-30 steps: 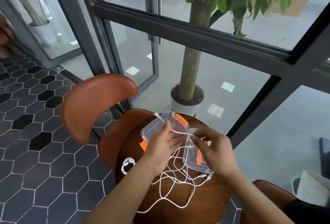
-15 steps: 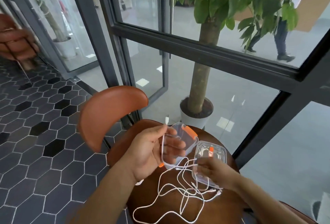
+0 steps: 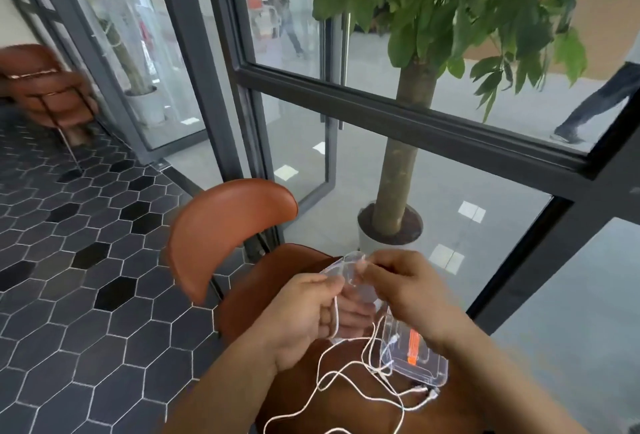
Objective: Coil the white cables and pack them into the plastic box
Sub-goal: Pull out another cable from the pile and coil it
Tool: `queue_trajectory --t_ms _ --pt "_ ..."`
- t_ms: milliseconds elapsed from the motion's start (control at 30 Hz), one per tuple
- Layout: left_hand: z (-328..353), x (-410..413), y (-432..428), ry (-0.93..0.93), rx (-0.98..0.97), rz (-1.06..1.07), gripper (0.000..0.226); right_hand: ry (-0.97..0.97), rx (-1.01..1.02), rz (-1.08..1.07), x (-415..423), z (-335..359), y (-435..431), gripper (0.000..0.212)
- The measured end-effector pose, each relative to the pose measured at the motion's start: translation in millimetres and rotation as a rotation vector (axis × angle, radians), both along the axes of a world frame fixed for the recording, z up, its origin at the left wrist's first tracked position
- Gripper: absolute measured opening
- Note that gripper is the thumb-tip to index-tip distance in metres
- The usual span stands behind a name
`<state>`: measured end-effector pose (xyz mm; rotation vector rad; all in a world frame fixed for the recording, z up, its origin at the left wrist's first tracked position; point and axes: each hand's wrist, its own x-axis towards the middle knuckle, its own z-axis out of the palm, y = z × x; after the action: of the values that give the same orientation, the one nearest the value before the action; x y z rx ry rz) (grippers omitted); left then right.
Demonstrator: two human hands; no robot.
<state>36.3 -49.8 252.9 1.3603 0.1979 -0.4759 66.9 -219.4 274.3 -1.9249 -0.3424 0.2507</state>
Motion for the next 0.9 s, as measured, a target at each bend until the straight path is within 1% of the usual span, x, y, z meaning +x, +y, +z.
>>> queue_trajectory --t_ms 33,100,133,167,233,300,367,400,467,500,533,567,633,700,733,800,833,900 --pt "1.0 -0.1 -0.6 0.005 -0.106 0.05 0.031 -0.021 0.015 -0.032 -8.6 -8.5 2.2 0.031" --pt "5.6 0.3 -1.7 0.018 -0.344 0.166 0.025 -0.104 -0.051 -0.052 -22.6 -25.4 7.4 0.032" --pt "8.1 0.5 -1.1 0.02 -0.443 0.211 0.022 -0.152 -0.093 -0.067 -29.1 -32.5 8.7 0.035" --pt "10.6 0.4 0.2 0.016 -0.529 0.232 0.021 -0.192 -0.123 -0.093 -34.8 -39.2 8.1 0.041" --pt "15.6 -2.0 2.7 0.022 -0.682 0.213 0.021 -0.251 -0.138 -0.123 -44.2 -53.5 4.2 0.057" --pt "18.8 -5.3 1.1 0.033 -0.743 0.196 0.022 -0.235 -0.066 -0.095 -48.0 -68.2 1.0 0.055" --pt "18.2 -9.1 -1.3 0.014 -0.711 0.224 0.028 -0.171 0.01 0.027 -46.3 -83.7 -5.5 0.05" --pt "18.8 -10.3 -1.5 -0.006 -0.696 0.23 0.03 -0.148 0.004 0.111 -43.9 -88.7 -10.3 0.045" --pt "22.7 -13.1 1.0 -0.016 -0.682 0.203 0.032 -0.07 -0.097 0.27 -36.6 -97.0 -21.9 0.032" --pt "25.2 -14.9 3.0 -0.006 -0.664 0.159 0.035 -0.005 -0.161 0.321 -32.2 -97.5 -26.7 0.03" --pt "27.2 -17.1 5.0 0.008 -0.624 0.082 0.038 0.048 -0.232 0.352 -26.6 -97.6 -30.6 0.029" --pt "27.6 -19.4 6.4 0.023 -0.565 -0.023 0.04 0.059 -0.303 0.378 -19.0 -94.2 -32.2 0.03" --pt "25.4 -22.4 7.0 0.049 -0.43 -0.248 0.038 -0.036 -0.462 0.406 6.0 -78.5 -27.3 0.029" --pt "18.9 -23.1 5.9 0.073 -0.278 -0.386 0.033 -0.122 -0.544 0.428 28.0 -49.1 -14.2 0.028" --pt "16.3 -22.5 5.6 0.082 -0.188 -0.408 0.032 -0.138 -0.563 0.428 35.7 -30.5 -6.1 0.027" --pt "9.8 -21.2 5.7 0.071 0.01 -0.383 0.029 -0.164 -0.598 0.416 40.8 4.6 6.0 0.029" --pt "6.3 -20.5 6.1 0.056 0.092 -0.359 0.029 -0.208 -0.633 0.399 38.2 19.6 9.9 0.03" --pt "-0.1 -18.7 8.6 0.001 0.227 -0.296 0.028 -0.342 -0.708 0.324 23.9 41.2 15.8 0.023"
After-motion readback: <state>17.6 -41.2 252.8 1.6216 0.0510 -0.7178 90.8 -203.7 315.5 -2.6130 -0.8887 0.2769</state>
